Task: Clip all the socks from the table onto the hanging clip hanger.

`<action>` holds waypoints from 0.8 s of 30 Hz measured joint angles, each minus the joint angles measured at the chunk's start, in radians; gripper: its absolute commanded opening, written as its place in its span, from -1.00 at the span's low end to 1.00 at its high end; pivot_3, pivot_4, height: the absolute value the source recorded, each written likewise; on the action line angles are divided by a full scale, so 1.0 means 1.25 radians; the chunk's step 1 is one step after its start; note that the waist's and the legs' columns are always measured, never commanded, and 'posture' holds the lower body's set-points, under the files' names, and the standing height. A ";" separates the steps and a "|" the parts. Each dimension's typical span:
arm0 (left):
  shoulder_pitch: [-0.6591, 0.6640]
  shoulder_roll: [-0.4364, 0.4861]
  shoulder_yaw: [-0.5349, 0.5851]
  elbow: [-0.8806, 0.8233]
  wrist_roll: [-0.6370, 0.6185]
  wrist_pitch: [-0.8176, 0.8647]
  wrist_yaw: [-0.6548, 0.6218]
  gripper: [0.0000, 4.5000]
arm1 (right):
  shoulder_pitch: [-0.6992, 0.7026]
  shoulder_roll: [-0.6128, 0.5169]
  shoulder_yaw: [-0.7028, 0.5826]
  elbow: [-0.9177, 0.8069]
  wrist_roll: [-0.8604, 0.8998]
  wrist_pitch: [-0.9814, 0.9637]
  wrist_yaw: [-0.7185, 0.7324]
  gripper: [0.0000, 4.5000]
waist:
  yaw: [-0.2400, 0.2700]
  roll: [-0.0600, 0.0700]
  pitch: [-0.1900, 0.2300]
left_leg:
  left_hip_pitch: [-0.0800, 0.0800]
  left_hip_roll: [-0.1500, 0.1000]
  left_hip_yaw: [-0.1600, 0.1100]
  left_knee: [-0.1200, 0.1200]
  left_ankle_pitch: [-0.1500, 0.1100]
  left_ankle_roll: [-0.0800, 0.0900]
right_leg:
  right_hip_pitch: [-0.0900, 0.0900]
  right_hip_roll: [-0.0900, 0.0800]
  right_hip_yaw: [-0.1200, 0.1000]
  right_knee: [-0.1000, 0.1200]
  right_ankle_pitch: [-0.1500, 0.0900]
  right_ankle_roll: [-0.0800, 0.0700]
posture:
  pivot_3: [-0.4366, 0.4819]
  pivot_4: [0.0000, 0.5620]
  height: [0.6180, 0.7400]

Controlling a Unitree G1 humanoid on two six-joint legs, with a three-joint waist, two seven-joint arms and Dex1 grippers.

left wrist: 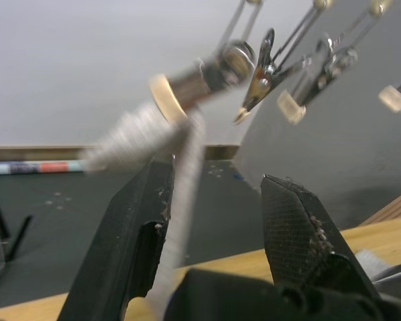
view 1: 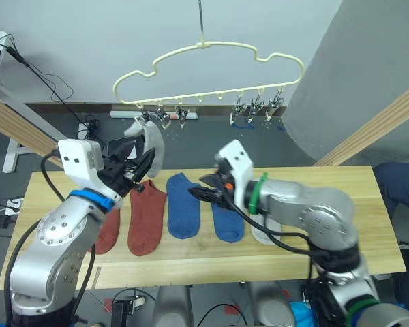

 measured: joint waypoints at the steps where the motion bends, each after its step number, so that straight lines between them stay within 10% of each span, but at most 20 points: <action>1: 0.012 -0.004 0.002 -0.008 0.001 -0.002 0.000 0.05 | 0.014 -0.014 -0.005 -0.018 0.012 -0.001 0.016 -0.02 | 0.000 0.000 0.000 | 0.000 0.000 0.000 0.000 0.000 0.000 | 0.000 0.001 0.000 0.000 0.000 0.000 | -0.22 0.41 1.00; 24: 0.192 -0.146 -0.170 -0.048 0.246 -0.145 0.009 0.05 | 0.301 -0.322 -0.262 -0.139 0.144 -0.139 0.189 -0.02 | -0.003 0.000 0.008 | 0.005 0.000 0.002 0.000 0.001 -0.001 | 0.003 0.006 0.005 0.001 -0.003 0.004 | -0.38 0.43 1.00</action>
